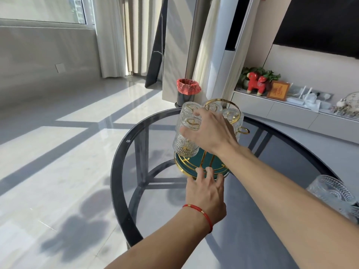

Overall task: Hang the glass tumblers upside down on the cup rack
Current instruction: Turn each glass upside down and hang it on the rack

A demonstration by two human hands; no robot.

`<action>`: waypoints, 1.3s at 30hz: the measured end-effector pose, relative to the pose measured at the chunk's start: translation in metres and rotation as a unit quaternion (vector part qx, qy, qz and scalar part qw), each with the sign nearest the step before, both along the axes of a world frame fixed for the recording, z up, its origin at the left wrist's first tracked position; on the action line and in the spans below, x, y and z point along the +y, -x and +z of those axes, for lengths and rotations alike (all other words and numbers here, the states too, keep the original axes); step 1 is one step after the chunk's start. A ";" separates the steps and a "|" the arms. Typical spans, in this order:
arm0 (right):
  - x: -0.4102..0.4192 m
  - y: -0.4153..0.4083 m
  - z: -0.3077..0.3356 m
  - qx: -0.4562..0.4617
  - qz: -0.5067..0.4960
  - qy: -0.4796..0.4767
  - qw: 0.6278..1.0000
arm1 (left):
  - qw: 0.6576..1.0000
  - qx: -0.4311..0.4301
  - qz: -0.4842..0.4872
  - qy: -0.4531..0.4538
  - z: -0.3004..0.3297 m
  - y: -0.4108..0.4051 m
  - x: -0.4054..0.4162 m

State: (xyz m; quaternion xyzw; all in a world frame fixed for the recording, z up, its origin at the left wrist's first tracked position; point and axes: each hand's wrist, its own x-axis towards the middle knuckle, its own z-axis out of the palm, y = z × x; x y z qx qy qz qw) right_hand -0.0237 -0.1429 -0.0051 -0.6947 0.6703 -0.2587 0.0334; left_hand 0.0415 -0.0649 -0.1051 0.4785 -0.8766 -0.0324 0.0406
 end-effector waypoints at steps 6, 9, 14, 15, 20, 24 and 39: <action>0.006 0.004 -0.005 0.027 0.019 -0.004 0.999 | 1.000 0.010 0.013 0.016 0.002 0.004 0.001; 0.014 0.010 -0.012 0.073 0.017 0.008 0.997 | 1.000 0.006 0.015 0.025 0.000 0.007 0.002; 0.055 0.030 -0.032 0.036 0.044 0.072 0.996 | 0.999 0.014 0.011 0.029 -0.002 0.014 0.005; 0.069 0.037 -0.038 0.021 0.038 0.101 0.994 | 0.999 0.031 0.008 0.035 -0.002 0.015 0.006; 0.147 0.102 -0.073 -0.015 -0.024 0.139 0.990 | 0.992 0.110 -0.016 0.062 0.002 0.027 0.009; 0.192 0.142 -0.086 -0.025 -0.079 0.102 0.991 | 0.963 0.251 -0.090 -0.042 0.000 0.037 0.021; 0.259 0.210 -0.110 -0.315 -0.359 0.109 0.872 | 0.937 0.302 -0.025 -0.172 0.000 0.076 0.062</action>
